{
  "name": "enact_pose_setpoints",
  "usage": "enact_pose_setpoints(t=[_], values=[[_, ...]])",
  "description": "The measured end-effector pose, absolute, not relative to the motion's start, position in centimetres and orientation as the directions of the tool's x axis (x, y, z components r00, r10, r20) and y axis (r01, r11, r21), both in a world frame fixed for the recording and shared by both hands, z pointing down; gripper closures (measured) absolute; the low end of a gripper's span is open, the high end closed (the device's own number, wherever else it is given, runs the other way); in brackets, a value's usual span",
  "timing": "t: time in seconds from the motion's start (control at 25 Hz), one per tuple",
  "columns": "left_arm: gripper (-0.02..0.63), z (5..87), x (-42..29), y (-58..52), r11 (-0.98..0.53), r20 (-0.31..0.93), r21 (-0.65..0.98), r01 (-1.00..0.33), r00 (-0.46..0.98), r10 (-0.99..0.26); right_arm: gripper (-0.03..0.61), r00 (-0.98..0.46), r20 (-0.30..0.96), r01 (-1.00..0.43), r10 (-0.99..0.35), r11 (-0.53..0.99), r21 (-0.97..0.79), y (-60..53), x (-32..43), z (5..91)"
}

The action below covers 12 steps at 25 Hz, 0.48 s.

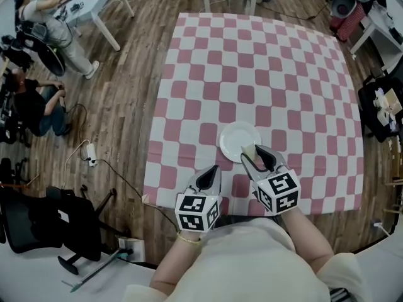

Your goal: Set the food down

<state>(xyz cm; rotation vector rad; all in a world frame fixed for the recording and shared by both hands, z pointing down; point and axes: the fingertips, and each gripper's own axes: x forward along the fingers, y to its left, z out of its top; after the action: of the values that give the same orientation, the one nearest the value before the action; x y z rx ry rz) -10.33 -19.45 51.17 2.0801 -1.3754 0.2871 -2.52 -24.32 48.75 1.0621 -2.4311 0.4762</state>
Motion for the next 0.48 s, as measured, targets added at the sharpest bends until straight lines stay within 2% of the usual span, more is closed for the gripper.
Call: enact_pose_setpoints(t=[0.48], values=[[0.614,53.1,-10.2,-21.0,-0.243,0.524,0.389,-0.889,0.431,-0.735,0.408,-0.581,0.582,-0.752,-0.569,0.649,-0.116,-26.5,-3.1,51.6]])
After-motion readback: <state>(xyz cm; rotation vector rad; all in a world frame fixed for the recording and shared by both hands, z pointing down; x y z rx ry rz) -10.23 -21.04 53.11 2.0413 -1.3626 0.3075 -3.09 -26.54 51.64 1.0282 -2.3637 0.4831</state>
